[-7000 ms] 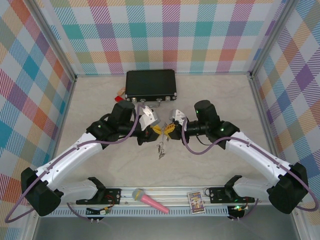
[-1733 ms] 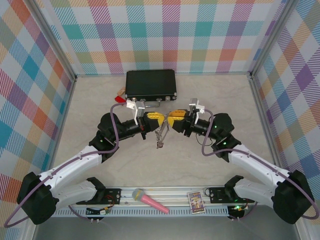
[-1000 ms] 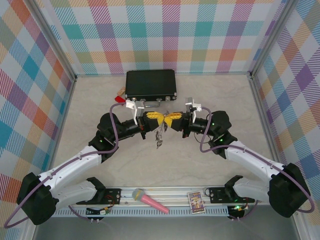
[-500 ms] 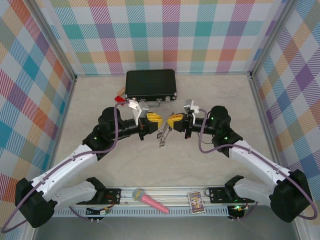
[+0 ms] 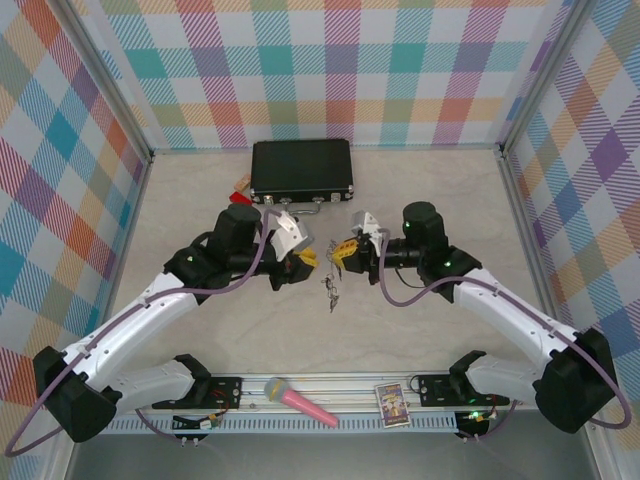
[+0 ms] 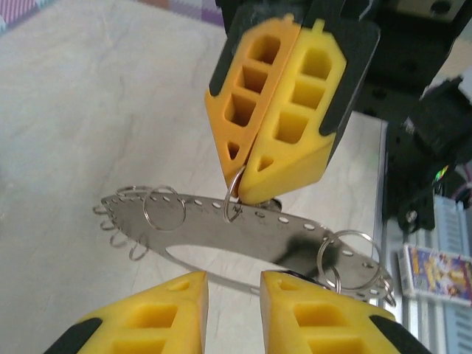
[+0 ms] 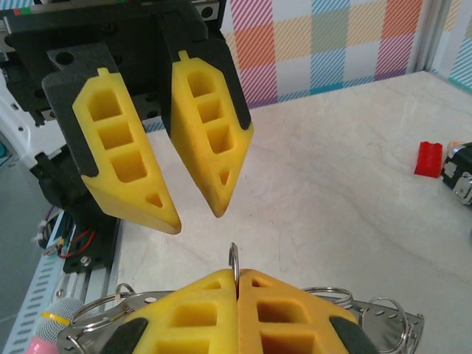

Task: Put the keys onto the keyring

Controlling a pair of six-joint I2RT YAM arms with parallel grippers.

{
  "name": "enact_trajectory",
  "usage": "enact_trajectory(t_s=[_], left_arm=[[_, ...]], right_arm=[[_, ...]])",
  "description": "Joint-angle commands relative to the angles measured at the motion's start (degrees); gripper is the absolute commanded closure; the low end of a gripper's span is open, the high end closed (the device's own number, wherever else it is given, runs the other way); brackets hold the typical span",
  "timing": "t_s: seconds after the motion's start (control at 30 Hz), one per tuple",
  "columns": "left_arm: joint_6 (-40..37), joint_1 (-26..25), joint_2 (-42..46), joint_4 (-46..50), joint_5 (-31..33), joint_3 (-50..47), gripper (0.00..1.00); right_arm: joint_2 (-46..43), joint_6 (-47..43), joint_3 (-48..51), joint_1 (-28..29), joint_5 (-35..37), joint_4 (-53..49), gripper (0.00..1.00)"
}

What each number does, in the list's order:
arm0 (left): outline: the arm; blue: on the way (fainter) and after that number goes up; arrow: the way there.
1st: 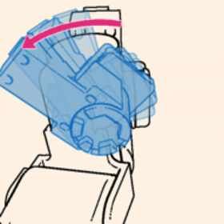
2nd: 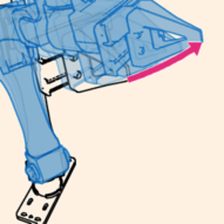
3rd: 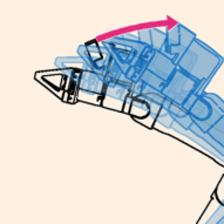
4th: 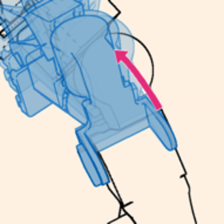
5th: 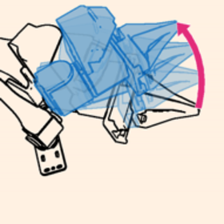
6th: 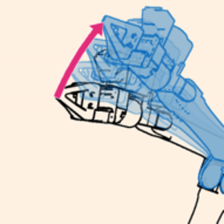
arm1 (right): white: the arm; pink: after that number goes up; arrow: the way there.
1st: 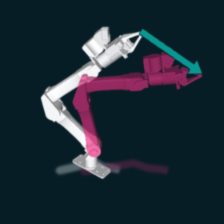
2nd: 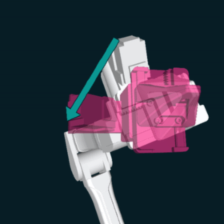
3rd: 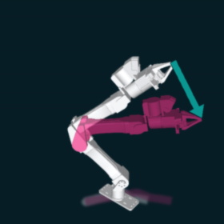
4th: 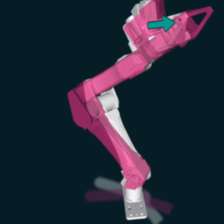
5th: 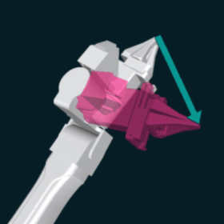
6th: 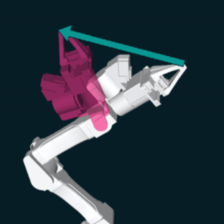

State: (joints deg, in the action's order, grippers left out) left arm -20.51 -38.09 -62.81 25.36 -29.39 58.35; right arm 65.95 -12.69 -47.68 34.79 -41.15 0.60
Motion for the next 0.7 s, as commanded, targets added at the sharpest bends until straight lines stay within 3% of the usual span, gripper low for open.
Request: enact_trajectory(t_s=[0.0, 0.67], left_arm=[[-4.43, 0.29, 0.41, 3.91, 0.46, 1.58, 0.75], [-4.81, -0.32, 2.14, 2.20, -0.23, -0.60, 0.77]], right_arm=[[0.79, -6.34, -3.53, 2.21, 0.62, -3.33, 1.00], [2.37, -9.20, -6.18, 7.53, 3.80, -6.51, 1.00]])
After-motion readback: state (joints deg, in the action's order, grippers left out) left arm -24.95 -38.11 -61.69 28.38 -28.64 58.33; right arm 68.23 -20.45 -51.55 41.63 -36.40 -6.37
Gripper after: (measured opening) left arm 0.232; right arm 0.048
